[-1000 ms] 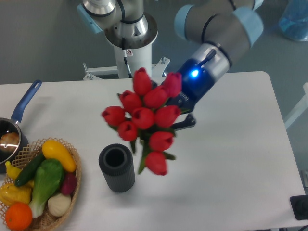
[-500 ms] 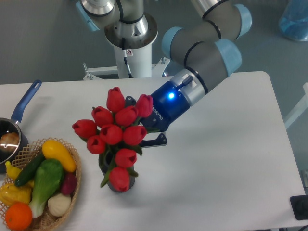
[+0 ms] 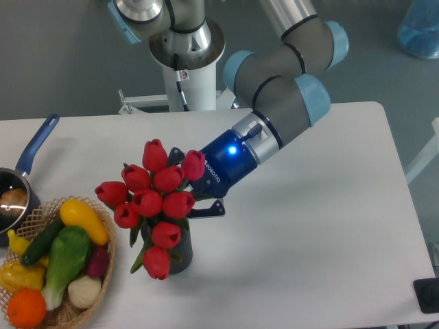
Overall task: Insert the flowers into the vase
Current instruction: 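Lower the tulip stems down into the black vase, then open the gripper to release the tulips in the vase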
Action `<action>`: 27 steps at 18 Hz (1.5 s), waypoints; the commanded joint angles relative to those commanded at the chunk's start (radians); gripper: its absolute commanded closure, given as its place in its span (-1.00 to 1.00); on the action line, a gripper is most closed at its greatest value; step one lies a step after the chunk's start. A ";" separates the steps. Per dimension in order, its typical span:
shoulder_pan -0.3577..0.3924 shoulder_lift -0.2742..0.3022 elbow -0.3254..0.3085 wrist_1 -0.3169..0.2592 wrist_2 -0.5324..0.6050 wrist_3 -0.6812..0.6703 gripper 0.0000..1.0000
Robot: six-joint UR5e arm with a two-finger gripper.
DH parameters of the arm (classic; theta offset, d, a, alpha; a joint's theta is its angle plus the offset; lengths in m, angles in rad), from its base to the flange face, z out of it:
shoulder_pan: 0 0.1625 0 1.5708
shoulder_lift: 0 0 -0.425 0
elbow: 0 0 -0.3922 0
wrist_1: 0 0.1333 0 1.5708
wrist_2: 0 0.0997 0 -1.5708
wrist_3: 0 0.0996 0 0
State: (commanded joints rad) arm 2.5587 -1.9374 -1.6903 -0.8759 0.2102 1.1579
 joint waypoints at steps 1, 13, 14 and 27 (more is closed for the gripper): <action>0.002 -0.005 -0.014 0.000 0.000 0.020 0.91; 0.020 -0.029 -0.114 0.000 0.014 0.153 0.52; 0.020 -0.035 -0.117 0.000 0.014 0.166 0.48; 0.052 -0.046 -0.118 0.006 0.023 0.183 -1.00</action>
State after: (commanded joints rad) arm 2.6108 -1.9835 -1.8086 -0.8698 0.2332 1.3407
